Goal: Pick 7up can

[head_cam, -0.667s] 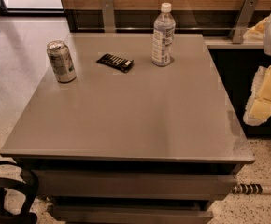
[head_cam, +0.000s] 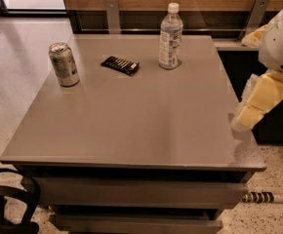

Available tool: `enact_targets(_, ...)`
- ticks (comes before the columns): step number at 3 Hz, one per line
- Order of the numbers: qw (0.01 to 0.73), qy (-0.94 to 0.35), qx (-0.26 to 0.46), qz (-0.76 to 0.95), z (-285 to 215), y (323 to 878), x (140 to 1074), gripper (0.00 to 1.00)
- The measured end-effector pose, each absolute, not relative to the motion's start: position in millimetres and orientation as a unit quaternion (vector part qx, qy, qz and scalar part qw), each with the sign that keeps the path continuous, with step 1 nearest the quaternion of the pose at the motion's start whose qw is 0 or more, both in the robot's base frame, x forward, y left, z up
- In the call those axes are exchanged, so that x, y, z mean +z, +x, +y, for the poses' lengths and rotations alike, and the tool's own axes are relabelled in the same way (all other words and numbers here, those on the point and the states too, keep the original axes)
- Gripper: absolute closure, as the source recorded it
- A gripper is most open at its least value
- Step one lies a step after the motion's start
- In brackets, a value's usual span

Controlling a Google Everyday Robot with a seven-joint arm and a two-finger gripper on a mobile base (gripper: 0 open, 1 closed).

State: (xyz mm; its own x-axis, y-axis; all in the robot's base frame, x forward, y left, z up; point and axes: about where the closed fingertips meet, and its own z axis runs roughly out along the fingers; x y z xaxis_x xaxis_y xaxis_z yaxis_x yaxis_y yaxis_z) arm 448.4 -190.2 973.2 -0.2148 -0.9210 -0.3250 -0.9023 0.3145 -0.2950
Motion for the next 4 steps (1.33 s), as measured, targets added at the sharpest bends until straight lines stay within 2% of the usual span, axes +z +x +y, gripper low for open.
enact_targets(1,0.295,-0.530,0.072,0.792,-143.6,443.0,924.3,0.00)
enact_targets(2,0.345,-0.501,0.132,0.783,-112.4,447.9,892.0,0.00)
enact_targets(4,0.490,-0.466,0.192,0.711,-73.1,493.9,902.5,0.00)
